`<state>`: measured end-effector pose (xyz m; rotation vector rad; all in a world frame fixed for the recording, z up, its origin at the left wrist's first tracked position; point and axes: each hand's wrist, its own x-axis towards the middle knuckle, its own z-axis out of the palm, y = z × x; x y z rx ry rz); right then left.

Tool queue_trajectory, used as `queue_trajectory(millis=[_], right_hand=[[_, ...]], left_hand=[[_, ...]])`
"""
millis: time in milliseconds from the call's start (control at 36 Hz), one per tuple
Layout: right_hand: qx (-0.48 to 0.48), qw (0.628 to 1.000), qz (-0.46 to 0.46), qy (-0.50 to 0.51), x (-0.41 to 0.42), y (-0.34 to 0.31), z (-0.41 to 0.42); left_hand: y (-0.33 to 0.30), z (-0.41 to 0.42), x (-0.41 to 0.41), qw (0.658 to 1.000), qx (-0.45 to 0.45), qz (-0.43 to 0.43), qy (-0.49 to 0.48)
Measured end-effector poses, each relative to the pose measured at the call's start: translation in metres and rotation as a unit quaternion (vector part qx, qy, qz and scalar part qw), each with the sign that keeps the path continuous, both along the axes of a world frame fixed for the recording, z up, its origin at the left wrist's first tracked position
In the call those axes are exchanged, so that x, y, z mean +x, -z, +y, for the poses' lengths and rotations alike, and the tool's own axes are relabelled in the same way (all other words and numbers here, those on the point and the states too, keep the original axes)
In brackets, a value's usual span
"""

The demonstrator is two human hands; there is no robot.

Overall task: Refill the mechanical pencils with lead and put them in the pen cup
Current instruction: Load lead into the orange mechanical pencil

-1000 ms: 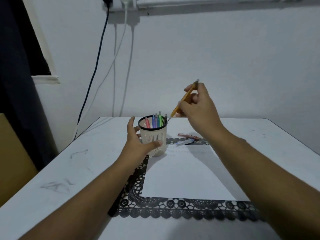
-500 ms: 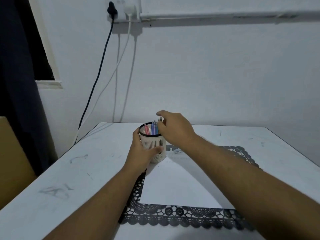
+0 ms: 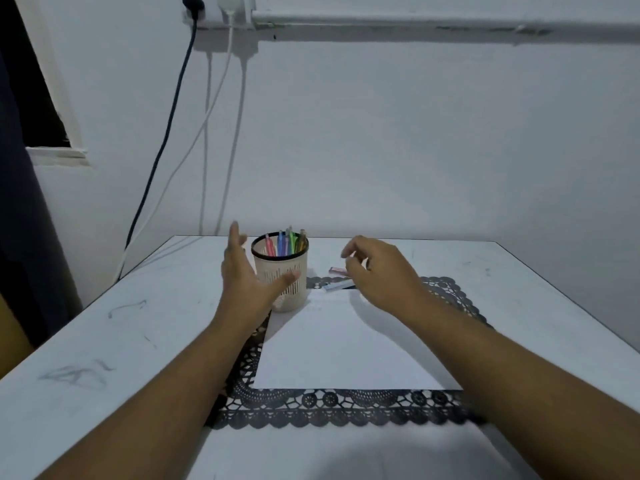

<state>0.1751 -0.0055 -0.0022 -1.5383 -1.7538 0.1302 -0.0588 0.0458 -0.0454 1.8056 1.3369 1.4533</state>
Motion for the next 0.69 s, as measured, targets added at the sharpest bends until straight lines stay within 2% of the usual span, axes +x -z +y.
queue_trajectory(millis=[56,111,194,306,389,444,528,694], right_hand=[[-0.046,0.999,-0.02,0.015,0.015,0.015,-0.007],[-0.075,0.996,-0.045,0.028,0.024,0.026,-0.014],[-0.129,0.987,-0.089,0.025,0.03,0.039,-0.024],[-0.147,0.974,-0.17,-0.012,0.03,0.052,-0.034],[-0.127,0.97,-0.206,-0.03,0.028,0.053,-0.039],[-0.118,0.971,-0.207,-0.035,0.027,0.053,-0.042],[-0.129,0.97,-0.198,-0.052,0.027,0.054,-0.046],[-0.181,0.97,-0.143,-0.074,0.036,0.046,-0.051]], left_hand=[[-0.008,-0.013,0.002,0.99,0.116,0.04,-0.074],[-0.019,-0.029,0.006,0.96,0.247,0.074,-0.109],[-0.021,-0.042,0.019,0.927,0.331,0.168,-0.047],[-0.003,-0.048,0.038,0.893,0.274,0.335,0.123],[0.011,-0.048,0.044,0.856,0.226,0.42,0.198],[0.016,-0.05,0.045,0.844,0.178,0.445,0.239],[0.017,-0.052,0.041,0.862,0.083,0.438,0.24],[0.026,-0.046,0.034,0.864,0.009,0.446,0.234]])
